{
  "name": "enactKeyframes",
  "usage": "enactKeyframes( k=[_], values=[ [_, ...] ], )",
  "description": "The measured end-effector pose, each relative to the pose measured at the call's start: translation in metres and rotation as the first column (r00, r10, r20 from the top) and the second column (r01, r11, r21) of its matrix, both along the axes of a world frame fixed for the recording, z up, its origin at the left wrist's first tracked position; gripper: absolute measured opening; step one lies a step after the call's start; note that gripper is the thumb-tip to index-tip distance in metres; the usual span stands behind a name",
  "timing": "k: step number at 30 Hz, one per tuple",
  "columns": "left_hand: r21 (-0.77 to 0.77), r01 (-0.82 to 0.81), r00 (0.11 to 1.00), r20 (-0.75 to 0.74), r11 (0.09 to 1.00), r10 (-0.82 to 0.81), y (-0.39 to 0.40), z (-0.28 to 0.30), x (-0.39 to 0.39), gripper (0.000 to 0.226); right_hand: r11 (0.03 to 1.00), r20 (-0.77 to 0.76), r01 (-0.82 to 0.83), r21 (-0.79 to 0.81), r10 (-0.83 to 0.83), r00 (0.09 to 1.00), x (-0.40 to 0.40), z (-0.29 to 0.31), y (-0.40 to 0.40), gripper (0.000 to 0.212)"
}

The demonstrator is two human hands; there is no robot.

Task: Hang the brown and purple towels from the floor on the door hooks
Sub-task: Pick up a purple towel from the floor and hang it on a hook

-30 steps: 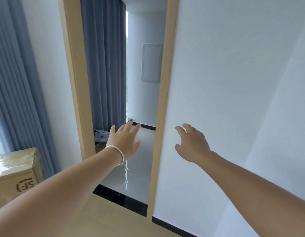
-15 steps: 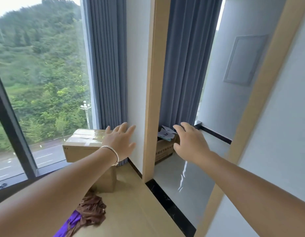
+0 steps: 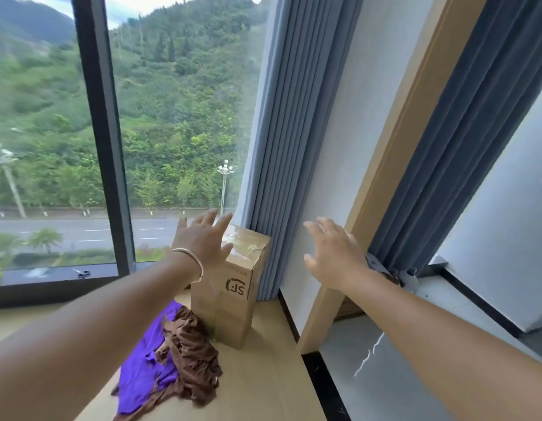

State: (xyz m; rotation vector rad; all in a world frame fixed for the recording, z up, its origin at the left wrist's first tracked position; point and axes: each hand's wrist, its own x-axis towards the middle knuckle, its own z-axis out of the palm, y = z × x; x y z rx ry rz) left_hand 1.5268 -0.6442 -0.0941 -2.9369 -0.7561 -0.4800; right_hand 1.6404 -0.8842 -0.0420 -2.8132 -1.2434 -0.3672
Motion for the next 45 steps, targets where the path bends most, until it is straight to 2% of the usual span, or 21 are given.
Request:
enactKeyframes(
  k=[5, 14, 21, 26, 30, 38, 45],
  values=[
    [0.021, -0.137, 0.989, -0.052, 0.990, 0.138, 0.073, -0.019, -0.007, 0.068, 0.992, -0.034, -0.119, 0.035, 0.120, 0.992, 0.026, -0.020, 0.090, 0.064],
    [0.015, -0.317, 0.942, -0.114, 0.948, 0.317, 0.169, -0.068, -0.020, 0.068, 0.951, -0.125, -0.309, -0.019, 0.305, 0.944, 0.070, -0.071, 0.230, 0.066],
    [-0.035, -0.520, 0.838, -0.214, 0.853, 0.502, 0.232, -0.143, -0.013, 0.066, 0.858, -0.233, -0.512, -0.044, 0.489, 0.840, 0.112, -0.152, 0.348, 0.059],
    [-0.073, -0.647, 0.718, -0.394, 0.759, 0.575, 0.249, -0.222, -0.005, 0.064, 0.723, -0.314, -0.678, -0.130, 0.619, 0.720, 0.141, -0.233, 0.413, 0.064],
    [-0.117, -0.698, 0.651, -0.516, 0.707, 0.557, 0.248, -0.297, -0.007, 0.065, 0.638, -0.358, -0.746, -0.189, 0.663, 0.657, 0.156, -0.302, 0.451, 0.055],
    [-0.110, -0.792, 0.495, -0.693, 0.601, 0.525, 0.251, -0.459, -0.018, 0.062, 0.550, -0.488, -0.752, -0.363, 0.575, 0.656, 0.169, -0.460, 0.477, 0.061],
    [-0.170, -0.794, 0.479, -0.766, 0.583, 0.429, 0.245, -0.617, -0.036, 0.064, 0.496, -0.560, -0.769, -0.403, 0.531, 0.636, 0.156, -0.605, 0.491, 0.058]
  ],
)
